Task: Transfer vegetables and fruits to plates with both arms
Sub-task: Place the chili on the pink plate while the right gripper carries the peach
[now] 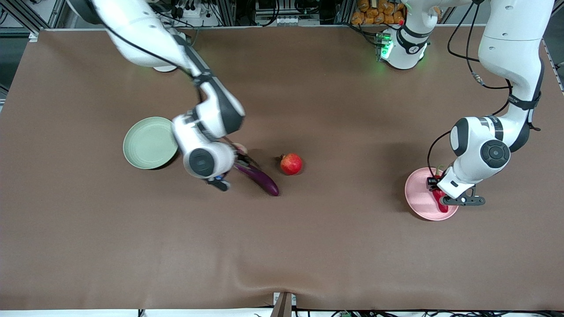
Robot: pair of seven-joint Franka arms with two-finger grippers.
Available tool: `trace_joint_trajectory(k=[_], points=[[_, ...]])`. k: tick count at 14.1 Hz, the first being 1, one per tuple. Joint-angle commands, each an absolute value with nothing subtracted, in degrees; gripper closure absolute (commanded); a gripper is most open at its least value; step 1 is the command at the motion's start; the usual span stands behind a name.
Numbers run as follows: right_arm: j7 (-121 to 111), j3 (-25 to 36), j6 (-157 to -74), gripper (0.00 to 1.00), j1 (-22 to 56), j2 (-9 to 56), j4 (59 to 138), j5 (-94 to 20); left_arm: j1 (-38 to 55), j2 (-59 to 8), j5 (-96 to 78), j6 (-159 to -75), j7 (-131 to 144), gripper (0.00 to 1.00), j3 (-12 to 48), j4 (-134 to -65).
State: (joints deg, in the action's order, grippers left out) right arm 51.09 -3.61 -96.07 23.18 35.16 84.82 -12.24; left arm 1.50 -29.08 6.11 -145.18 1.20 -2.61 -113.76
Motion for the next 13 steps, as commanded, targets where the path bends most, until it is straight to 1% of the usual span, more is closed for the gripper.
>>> trace_joint_trajectory(k=[1, 2, 3, 4, 5, 7, 8, 9, 11, 13], points=[[38.6, -4.6, -85.5, 1.0, 15.1, 29.0, 86.9, -12.2, 2.8, -25.8, 7.6, -145.3, 1.5, 0.0, -2.3, -113.9], [34.4, -4.4, -84.1, 1.0, 13.2, 27.0, 89.6, -11.3, 4.3, -25.1, 7.6, -145.2, 1.7, 0.0, -2.3, -113.2], [29.8, -4.1, -85.2, 1.0, 10.9, 24.4, 94.2, -9.8, 5.5, -24.6, 7.5, -145.1, 2.2, 0.0, -2.3, -112.9], [23.0, -4.2, -88.0, 1.0, 7.6, 21.8, 99.4, -7.0, 6.7, -24.1, 7.0, -144.2, 4.3, 0.0, -2.2, -111.7], [15.8, -4.1, -91.6, 1.0, 5.0, 19.4, 104.6, -5.8, 7.5, -23.9, 6.7, -141.4, 7.9, 0.0, -1.8, -109.5], [7.2, -4.1, -100.6, 1.0, 0.5, 16.7, 113.8, -5.5, 9.5, -24.6, 6.6, -133.2, 15.8, 0.0, 0.6, -103.5], [6.3, -4.0, -103.1, 1.0, -0.3, 16.6, 116.2, -5.2, 10.8, -24.7, 6.6, -130.2, 19.6, 0.0, 1.2, -101.2], [4.9, -4.0, -103.7, 1.0, -1.3, 16.6, 117.5, -4.0, 12.8, -24.8, 6.6, -128.2, 23.3, 0.0, 1.5, -99.6], [1.1, -4.0, -103.9, 1.0, -4.3, 15.7, 120.3, -3.3, 17.4, -25.5, 6.6, -126.7, 30.7, 0.0, 1.5, -97.2], [-4.5, -3.7, -109.2, 1.0, -7.7, 14.8, 125.1, -1.8, 21.8, -26.2, 6.6, -125.5, 38.1, 0.0, 1.5, -95.3]])
